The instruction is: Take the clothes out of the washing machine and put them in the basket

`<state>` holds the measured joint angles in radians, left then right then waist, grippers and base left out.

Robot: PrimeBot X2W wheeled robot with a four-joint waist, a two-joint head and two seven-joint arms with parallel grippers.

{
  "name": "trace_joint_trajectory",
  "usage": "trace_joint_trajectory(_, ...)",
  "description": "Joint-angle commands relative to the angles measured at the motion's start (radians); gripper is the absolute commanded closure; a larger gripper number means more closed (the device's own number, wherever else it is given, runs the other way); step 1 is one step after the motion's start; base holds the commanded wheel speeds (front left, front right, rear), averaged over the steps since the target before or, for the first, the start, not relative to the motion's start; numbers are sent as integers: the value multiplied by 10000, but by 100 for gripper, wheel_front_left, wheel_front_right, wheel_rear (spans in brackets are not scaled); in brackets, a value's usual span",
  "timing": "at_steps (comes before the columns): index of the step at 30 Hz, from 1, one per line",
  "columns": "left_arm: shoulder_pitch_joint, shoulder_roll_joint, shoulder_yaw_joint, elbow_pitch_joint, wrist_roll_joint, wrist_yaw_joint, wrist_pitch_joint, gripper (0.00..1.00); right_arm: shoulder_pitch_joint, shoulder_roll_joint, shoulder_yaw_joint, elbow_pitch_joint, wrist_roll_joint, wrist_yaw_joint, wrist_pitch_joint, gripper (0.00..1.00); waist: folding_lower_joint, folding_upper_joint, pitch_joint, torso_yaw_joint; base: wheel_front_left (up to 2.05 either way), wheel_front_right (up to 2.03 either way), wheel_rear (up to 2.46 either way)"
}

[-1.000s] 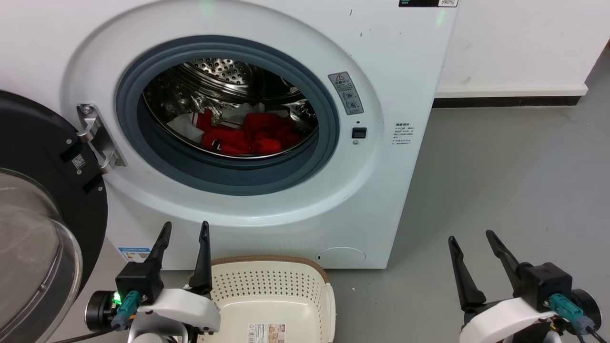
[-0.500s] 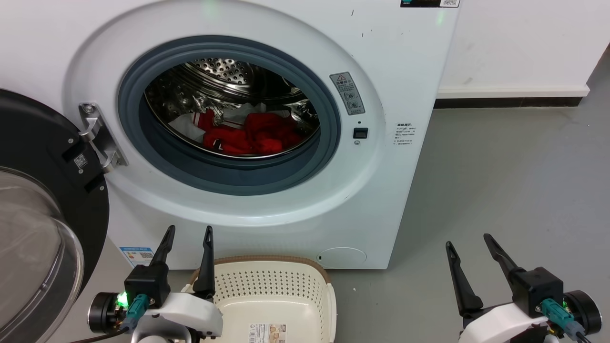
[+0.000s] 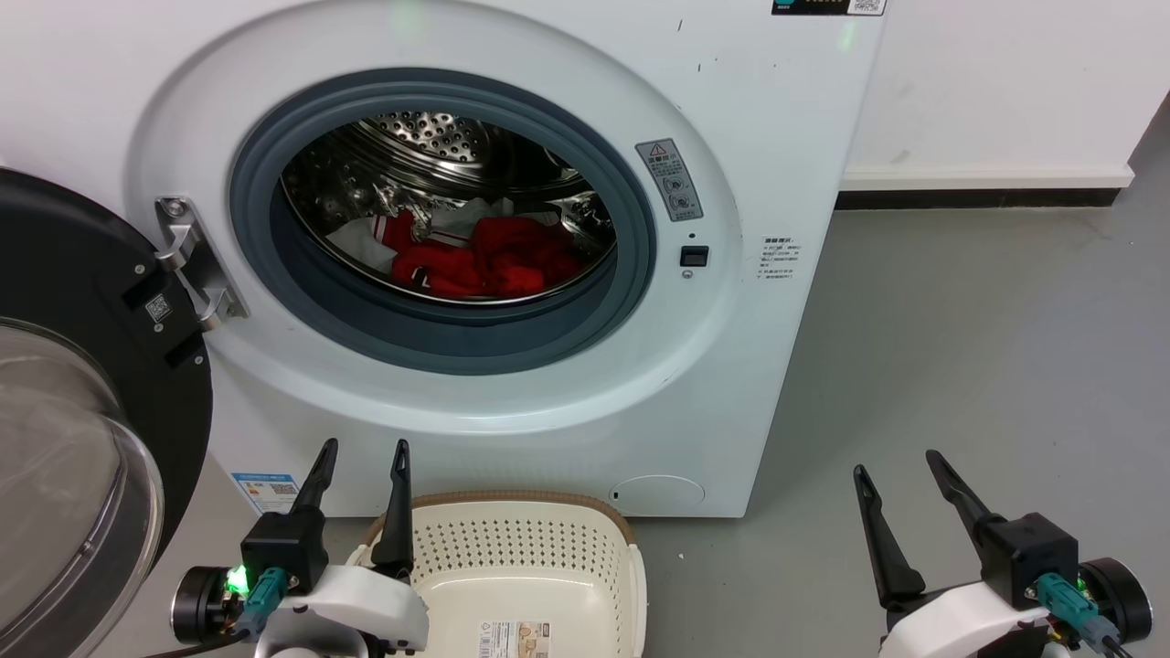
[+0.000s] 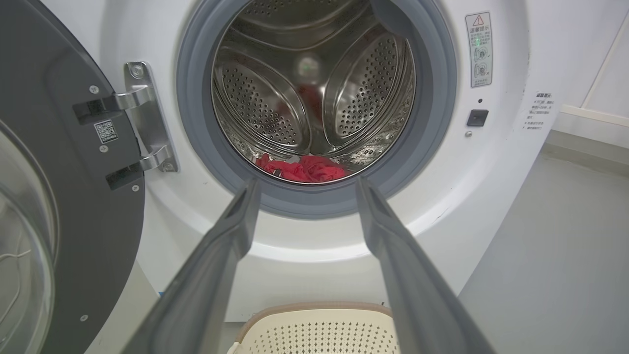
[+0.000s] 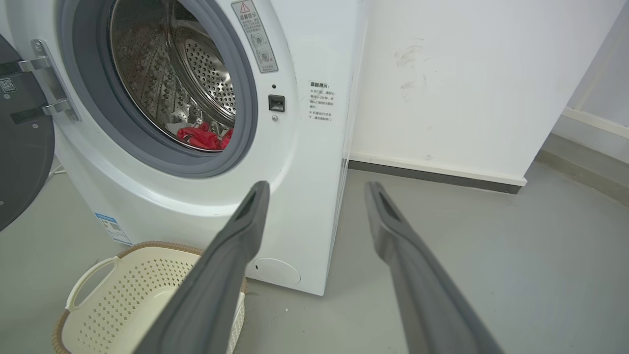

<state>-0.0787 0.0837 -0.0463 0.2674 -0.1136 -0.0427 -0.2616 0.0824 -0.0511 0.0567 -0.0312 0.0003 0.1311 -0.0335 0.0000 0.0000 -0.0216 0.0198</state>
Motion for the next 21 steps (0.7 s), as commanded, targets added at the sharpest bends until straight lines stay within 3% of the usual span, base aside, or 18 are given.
trace_joint_trajectory(1,74,26,8,36,40,73,-51,0,43,16,18,-22,23,-7,26,0,0,0,4,-12,0,0,0)
trace_joint_trajectory(13,-416,178,2,311,82,184,-28,0,43,16,103,-196,34,-7,113,0,0,0,216,-160,0,0,0)
trace_joint_trajectory(21,-1561,412,60,671,-28,199,311,0,-352,18,296,-512,55,-7,155,0,0,0,1069,-584,0,0,0)
